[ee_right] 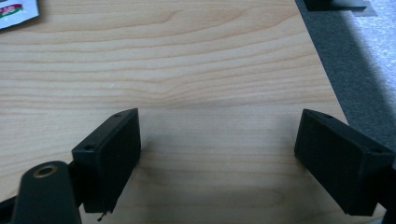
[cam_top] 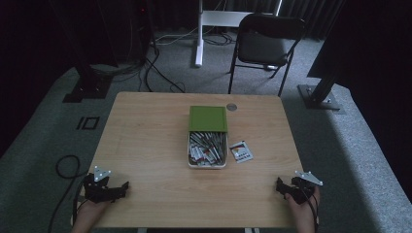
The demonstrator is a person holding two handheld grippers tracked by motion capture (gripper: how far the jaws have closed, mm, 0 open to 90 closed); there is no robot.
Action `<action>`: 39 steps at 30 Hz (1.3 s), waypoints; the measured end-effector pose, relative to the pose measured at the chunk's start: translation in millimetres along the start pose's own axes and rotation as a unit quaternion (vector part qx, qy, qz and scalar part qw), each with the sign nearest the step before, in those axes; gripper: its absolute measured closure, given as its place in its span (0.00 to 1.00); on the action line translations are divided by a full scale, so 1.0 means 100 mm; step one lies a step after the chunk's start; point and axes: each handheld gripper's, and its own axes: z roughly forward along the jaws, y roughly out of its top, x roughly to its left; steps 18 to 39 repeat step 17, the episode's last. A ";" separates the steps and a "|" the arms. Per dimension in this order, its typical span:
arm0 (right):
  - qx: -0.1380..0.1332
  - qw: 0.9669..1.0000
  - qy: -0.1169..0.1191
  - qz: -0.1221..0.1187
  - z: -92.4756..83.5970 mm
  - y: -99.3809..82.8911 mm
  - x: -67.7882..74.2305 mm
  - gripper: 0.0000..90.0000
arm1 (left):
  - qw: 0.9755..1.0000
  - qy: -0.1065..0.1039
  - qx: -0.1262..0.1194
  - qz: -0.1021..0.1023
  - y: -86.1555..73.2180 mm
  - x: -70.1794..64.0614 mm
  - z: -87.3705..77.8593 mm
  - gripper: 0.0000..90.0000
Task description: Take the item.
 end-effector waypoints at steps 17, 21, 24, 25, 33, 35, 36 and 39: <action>0.002 1.000 -0.018 0.016 0.02 0.02 -0.03 0.14 | 1.000 0.021 0.000 -0.022 0.02 -0.05 0.02 0.02; 0.002 1.000 -0.018 0.016 0.02 0.02 -0.03 0.14 | 1.000 0.021 0.000 -0.022 0.02 -0.05 0.02 0.02; 0.002 1.000 -0.018 0.016 0.02 0.02 -0.03 0.14 | 1.000 0.021 0.000 -0.022 0.02 -0.05 0.02 0.02; 0.002 1.000 -0.018 0.016 0.02 0.02 -0.03 0.14 | 1.000 0.021 0.000 -0.022 0.02 -0.05 0.02 0.02; 0.002 1.000 -0.018 0.016 0.02 0.02 -0.03 0.14 | 1.000 0.021 0.000 -0.022 0.02 -0.05 0.02 0.02; 0.002 1.000 -0.018 0.016 0.02 0.02 -0.03 0.14 | 1.000 0.021 0.000 -0.022 0.02 -0.05 0.02 0.02; 0.002 1.000 -0.018 0.016 0.02 0.02 -0.03 0.14 | 1.000 0.021 0.000 -0.022 0.02 -0.05 0.02 0.02; 0.002 1.000 -0.018 0.016 0.02 0.02 -0.03 0.14 | 1.000 0.021 0.000 -0.022 0.02 -0.05 0.02 0.02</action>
